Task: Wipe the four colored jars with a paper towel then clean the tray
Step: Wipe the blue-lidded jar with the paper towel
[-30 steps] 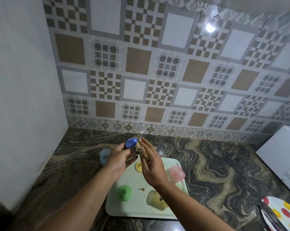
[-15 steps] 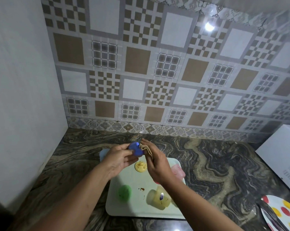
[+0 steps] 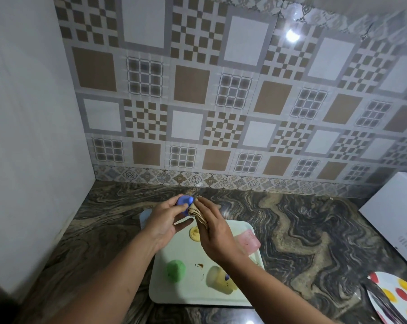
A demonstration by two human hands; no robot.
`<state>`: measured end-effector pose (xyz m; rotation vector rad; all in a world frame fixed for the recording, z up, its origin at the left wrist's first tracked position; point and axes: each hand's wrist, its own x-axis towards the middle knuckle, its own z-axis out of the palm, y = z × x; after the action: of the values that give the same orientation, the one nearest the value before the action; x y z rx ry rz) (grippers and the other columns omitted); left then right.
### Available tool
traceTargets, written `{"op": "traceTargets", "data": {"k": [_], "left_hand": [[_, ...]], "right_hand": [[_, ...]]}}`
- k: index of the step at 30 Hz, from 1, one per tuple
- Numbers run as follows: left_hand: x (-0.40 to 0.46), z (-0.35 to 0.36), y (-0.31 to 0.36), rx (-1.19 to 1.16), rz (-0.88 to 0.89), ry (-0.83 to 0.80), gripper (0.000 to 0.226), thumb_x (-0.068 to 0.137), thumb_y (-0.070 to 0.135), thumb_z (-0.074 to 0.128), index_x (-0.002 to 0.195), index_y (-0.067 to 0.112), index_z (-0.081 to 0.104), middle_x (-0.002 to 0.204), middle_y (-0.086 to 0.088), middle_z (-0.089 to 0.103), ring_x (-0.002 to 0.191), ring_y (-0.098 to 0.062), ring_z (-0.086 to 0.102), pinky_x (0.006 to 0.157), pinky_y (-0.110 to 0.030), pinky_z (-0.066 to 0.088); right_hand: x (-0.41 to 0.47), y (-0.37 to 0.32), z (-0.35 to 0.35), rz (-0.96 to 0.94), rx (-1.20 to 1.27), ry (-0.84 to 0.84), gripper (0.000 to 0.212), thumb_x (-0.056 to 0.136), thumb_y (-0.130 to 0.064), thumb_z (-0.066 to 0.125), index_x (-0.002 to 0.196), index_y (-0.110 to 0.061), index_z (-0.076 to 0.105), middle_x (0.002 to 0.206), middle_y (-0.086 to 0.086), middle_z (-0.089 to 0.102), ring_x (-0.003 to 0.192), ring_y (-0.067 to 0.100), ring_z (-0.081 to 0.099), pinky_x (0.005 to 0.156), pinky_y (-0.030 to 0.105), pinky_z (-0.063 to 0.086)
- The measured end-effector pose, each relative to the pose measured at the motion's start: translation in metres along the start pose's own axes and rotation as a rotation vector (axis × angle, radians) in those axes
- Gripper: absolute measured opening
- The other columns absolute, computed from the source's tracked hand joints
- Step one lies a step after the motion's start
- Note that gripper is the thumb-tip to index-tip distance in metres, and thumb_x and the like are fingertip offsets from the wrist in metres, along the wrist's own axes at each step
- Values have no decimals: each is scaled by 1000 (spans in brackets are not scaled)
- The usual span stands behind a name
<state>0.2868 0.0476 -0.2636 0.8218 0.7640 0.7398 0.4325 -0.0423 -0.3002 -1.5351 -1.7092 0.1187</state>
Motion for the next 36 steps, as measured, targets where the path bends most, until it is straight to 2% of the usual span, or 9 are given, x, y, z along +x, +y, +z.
{"op": "traceTargets", "data": {"k": [4,9,13,16,21,23,26,29,36], "left_hand": [[-3,2,-3,-71,11,-42,39,95,-12,48,121,12,65,101,-10,72,88,-21,68,83,-39,56],[-4,-1,-9,-222,-72,62,19,92,-4,63,98,13,61,97,-14,74,80,-21,69,78,-36,55],[-2,-2,-9,-280,-161,129,11,92,4,66,100,10,69,83,-6,75,80,-16,65,70,-28,52],[-4,0,-3,-267,-194,89,9,92,7,66,100,8,70,79,-5,73,75,-15,64,68,-27,52],[-7,-6,-11,-243,-201,63,15,92,4,64,105,10,65,88,-7,73,78,-15,62,72,-29,52],[-6,-10,-13,-281,-175,93,18,93,5,62,111,10,65,93,-9,72,79,-16,63,76,-33,56],[-4,-6,-11,-269,-126,104,13,96,6,60,103,11,70,88,-8,73,79,-16,66,80,-36,58],[-4,2,-7,-214,-93,37,17,98,5,56,103,12,72,82,-5,71,77,-15,67,75,-33,57],[-6,-3,-3,-165,-136,-4,18,98,0,54,101,9,70,89,-9,74,70,-13,68,83,-35,56]], "right_hand": [[4,-1,-5,-77,-30,28,47,103,-14,48,150,-17,54,159,0,48,144,10,49,116,23,42],[22,8,-12,306,176,169,20,105,-18,53,104,-30,69,81,-16,70,72,6,63,69,33,52],[17,-1,-13,-80,43,102,35,102,-6,53,134,-11,66,141,4,64,137,13,57,113,27,46],[10,0,-6,-198,-10,13,43,98,-4,50,139,-5,61,152,11,54,148,20,47,121,31,39],[21,16,-3,316,120,126,21,100,-23,51,111,-27,69,92,-5,75,84,13,69,84,52,58],[21,11,-6,283,162,189,26,100,-18,51,116,-25,71,102,-7,75,95,9,70,91,47,58],[12,-2,-10,-133,10,155,34,102,-12,51,132,-9,67,142,5,63,138,17,56,115,35,45],[7,2,-3,-270,-82,114,34,102,-12,54,134,-8,66,150,6,57,145,24,49,119,39,40],[23,0,-7,172,155,104,27,100,-22,48,115,-19,69,96,-2,74,89,19,69,81,44,55]]}}
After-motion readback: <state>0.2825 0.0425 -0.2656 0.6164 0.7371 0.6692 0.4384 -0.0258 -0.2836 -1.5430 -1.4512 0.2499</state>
